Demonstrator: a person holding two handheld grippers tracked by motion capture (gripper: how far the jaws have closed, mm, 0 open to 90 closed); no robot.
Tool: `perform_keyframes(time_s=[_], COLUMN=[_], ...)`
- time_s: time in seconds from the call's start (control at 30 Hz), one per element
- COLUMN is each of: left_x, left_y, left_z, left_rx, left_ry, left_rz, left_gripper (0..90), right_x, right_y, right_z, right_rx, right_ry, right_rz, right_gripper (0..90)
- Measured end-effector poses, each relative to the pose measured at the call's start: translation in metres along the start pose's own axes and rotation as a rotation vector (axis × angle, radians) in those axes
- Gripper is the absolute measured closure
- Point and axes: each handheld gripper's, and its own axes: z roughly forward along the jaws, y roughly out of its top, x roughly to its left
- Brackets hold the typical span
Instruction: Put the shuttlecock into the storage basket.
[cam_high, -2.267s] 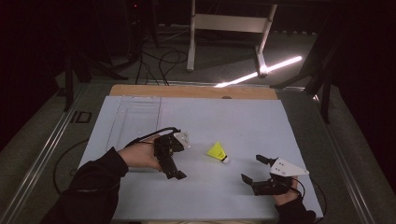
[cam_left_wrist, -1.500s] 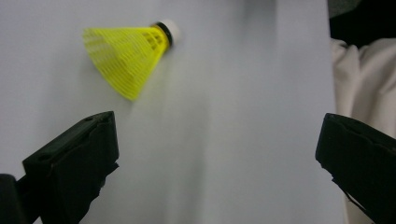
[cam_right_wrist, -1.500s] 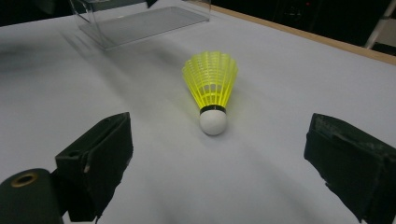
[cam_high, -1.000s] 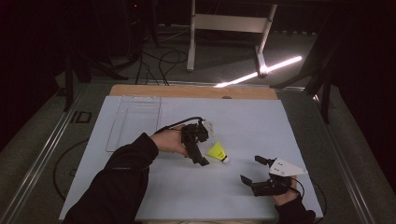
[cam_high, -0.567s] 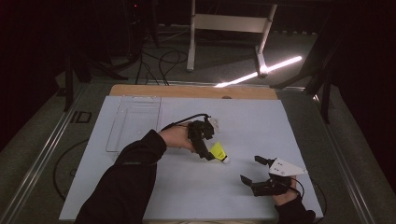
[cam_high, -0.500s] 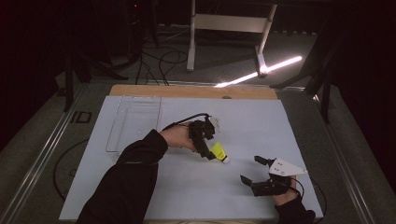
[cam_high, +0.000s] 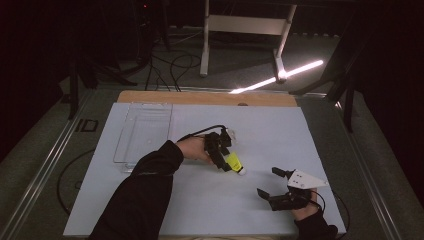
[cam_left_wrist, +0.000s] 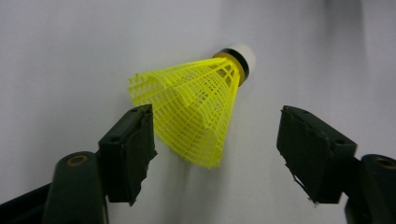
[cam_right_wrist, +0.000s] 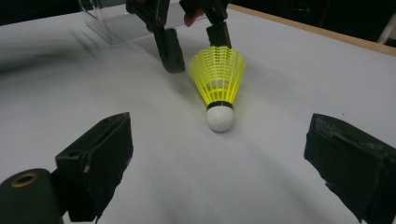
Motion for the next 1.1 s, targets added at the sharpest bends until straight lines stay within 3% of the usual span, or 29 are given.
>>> perform_keyframes(time_s=[0.17,0.23,0.77,0.87,1.1], left_x=[0.000,-0.001,-0.001,-0.003,-0.006], left_y=[0.001,0.001,0.003,0.005,0.009], left_z=[0.008,0.009,0.018,0.019,0.014], left_rx=[0.003,0.002,0.036,0.037,0.031], left_ry=[-0.013,-0.007,-0.043,-0.065,-0.059], left_rz=[0.012,0.024,0.061,0.070,0.090], left_gripper=[42.5,51.1,78.4,86.7,88.9], right_x=[0.000,0.000,0.000,-0.001,-0.001], right_y=[0.000,0.000,0.000,0.000,0.000], right_z=[0.000,0.000,0.000,0.000,0.000], right_rx=[0.001,0.000,0.004,0.003,0.003], right_ry=[0.002,0.002,0.005,0.004,0.003], right_rz=[-0.001,-0.001,0.001,0.001,0.003], right_gripper=[8.1,8.1,8.1,8.1,8.1])
